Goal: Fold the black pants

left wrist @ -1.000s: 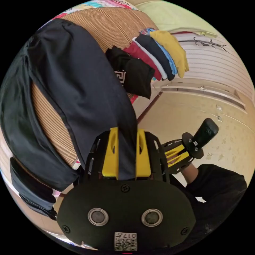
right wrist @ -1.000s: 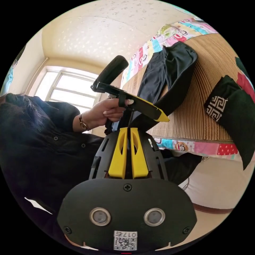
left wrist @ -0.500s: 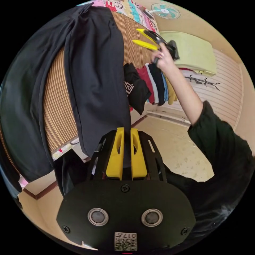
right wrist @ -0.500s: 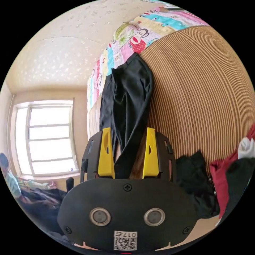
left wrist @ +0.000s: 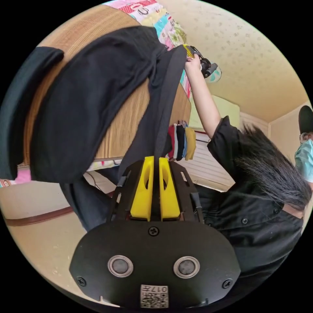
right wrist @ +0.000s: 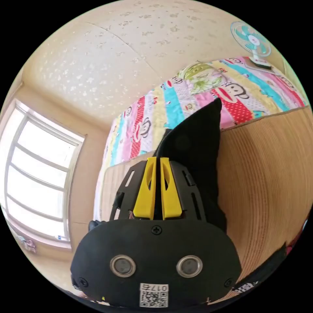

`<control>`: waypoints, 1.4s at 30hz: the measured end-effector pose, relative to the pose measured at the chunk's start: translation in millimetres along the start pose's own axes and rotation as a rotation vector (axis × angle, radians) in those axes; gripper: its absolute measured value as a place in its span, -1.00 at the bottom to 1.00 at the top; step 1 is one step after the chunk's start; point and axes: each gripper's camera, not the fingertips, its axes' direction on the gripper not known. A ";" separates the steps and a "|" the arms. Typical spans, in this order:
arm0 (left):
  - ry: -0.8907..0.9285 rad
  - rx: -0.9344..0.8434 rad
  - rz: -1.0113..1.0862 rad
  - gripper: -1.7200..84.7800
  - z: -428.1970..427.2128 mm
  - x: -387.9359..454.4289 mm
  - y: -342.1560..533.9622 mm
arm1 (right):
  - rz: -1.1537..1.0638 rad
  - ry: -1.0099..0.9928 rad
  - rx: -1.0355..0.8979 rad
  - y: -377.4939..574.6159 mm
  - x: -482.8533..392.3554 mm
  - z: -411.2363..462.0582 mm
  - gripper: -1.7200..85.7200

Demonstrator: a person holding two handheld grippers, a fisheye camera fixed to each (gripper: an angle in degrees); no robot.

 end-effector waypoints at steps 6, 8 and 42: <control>-0.354 -0.006 -0.283 -0.82 -67.6 -92.4 1.7 | -0.088 -0.110 -0.195 44.2 -48.1 100.2 -0.88; -0.434 0.019 -0.282 -0.80 -77.3 -101.3 3.9 | -0.163 -0.106 -0.250 81.0 -50.9 95.4 -0.85; -0.366 -0.498 0.111 -0.67 44.1 -44.8 -82.9 | 0.084 0.148 -0.554 400.3 136.1 -94.0 -0.82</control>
